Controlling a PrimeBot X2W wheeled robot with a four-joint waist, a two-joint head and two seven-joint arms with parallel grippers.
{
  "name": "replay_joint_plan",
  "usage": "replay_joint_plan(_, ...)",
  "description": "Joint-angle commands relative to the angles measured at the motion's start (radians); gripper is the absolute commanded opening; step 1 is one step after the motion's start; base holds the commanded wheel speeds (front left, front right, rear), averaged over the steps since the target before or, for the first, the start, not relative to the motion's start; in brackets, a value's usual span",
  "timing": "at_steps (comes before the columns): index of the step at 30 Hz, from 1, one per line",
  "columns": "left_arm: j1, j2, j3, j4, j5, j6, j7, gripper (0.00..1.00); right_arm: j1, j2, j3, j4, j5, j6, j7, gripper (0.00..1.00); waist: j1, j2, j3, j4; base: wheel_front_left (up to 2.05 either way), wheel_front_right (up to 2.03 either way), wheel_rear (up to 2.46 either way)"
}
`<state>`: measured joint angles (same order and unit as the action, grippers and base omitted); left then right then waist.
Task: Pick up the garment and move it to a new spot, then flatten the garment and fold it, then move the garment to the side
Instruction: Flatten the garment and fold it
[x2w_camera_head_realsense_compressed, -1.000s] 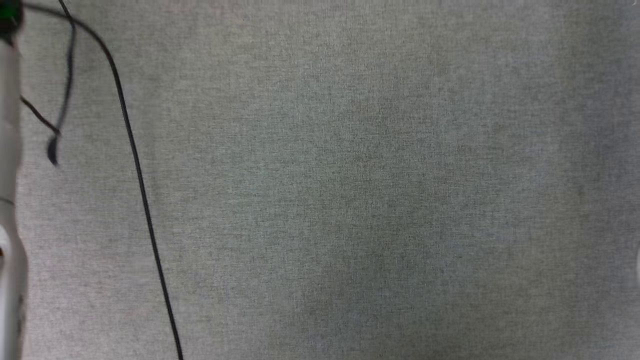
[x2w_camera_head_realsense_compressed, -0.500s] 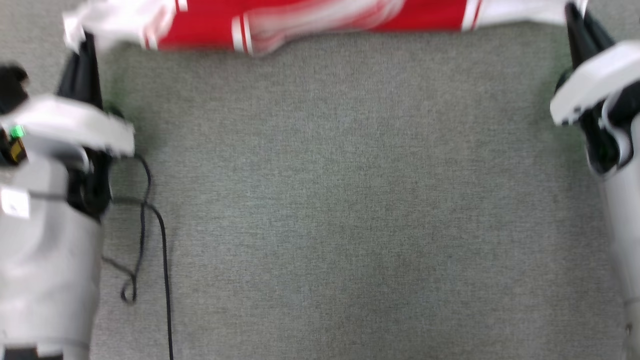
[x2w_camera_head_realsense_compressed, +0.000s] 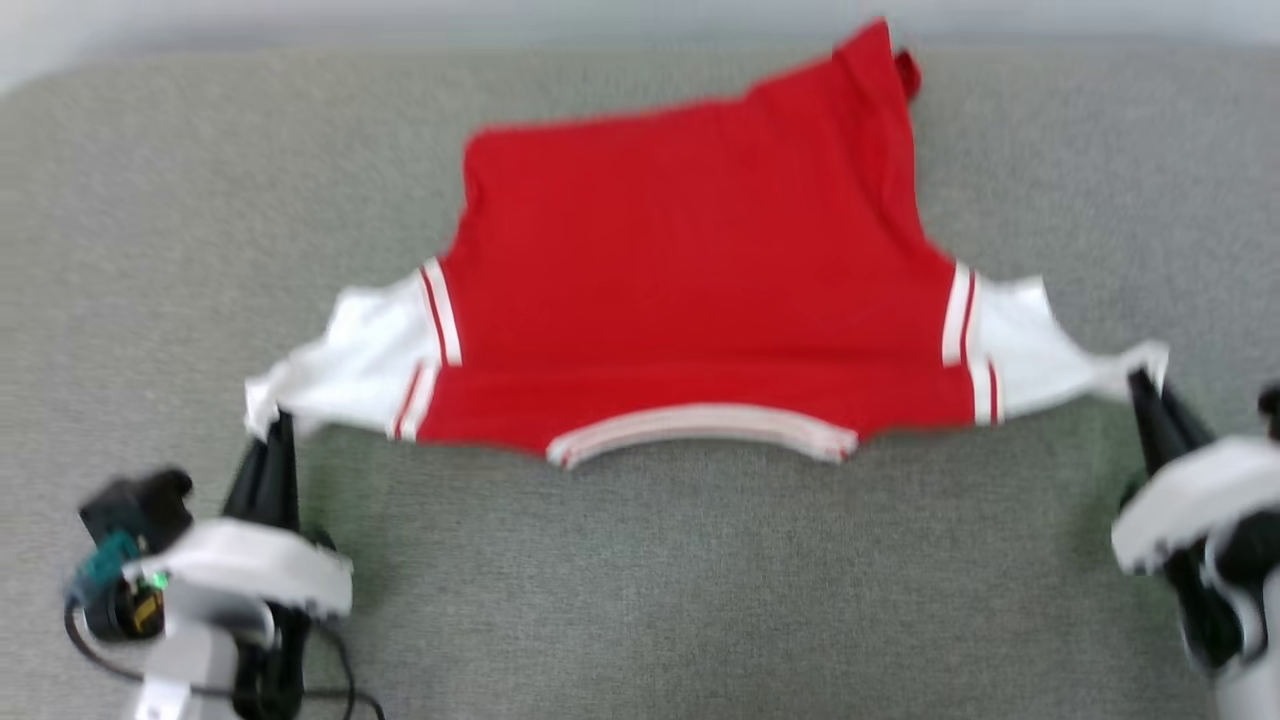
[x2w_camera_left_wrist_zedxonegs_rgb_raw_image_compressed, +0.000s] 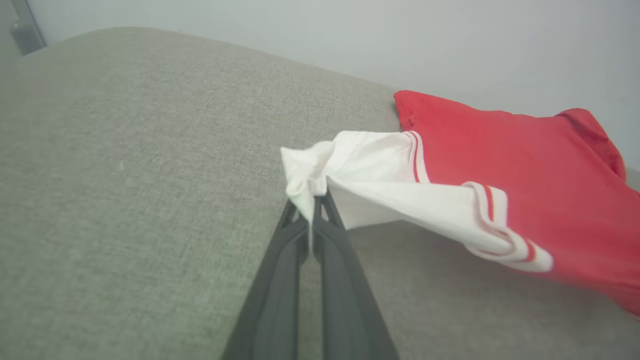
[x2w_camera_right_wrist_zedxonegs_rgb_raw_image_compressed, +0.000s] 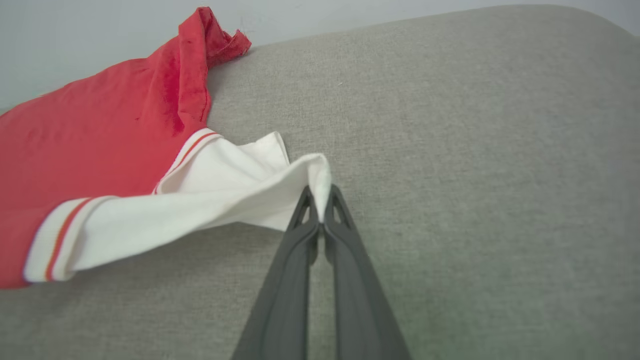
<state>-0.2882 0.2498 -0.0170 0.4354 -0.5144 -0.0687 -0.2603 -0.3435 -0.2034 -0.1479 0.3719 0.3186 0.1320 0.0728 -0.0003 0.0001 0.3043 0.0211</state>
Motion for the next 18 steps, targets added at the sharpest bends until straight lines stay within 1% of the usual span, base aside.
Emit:
replay_joint_plan(1,0.064,0.001,0.006,-0.018,0.0,0.015,-0.005,0.0,0.087,0.016,-0.037,-0.055,-0.015,-0.002,0.029,0.0,0.0003,-0.0001,-0.074,0.019,0.0,0.0,0.0)
replay_joint_plan(5,0.174,-0.005,-0.001,-0.072,0.001,0.037,0.017,0.0,0.25,0.073,-0.096,-0.18,-0.032,-0.002,0.096,0.0,0.0003,-0.0001,-0.126,0.033,0.0,0.0,0.0)
replay_joint_plan(6,0.174,-0.005,-0.001,-0.072,0.001,0.037,0.017,0.0,0.25,0.073,-0.096,-0.18,-0.032,-0.002,0.096,0.0,0.0003,-0.0001,-0.126,0.033,0.0,0.0,0.0)
replay_joint_plan(10,0.277,-0.011,-0.011,-0.122,0.001,0.058,0.049,0.0,0.386,0.118,-0.139,-0.264,-0.038,-0.002,0.155,0.0,0.0003,-0.0001,-0.172,0.048,0.0,0.0,0.0)
replay_joint_plan(15,0.379,-0.012,-0.014,-0.173,-0.01,0.077,0.086,0.0,0.531,0.145,-0.181,-0.325,-0.038,-0.002,0.206,0.0,0.0003,-0.0001,-0.227,0.064,0.0,0.0,0.0)
replay_joint_plan(18,0.43,-0.008,-0.013,-0.199,-0.016,0.086,0.104,0.0,0.599,0.15,-0.181,-0.347,-0.045,-0.002,0.234,0.0,0.0003,-0.0001,-0.25,0.068,0.0,0.0,0.0)
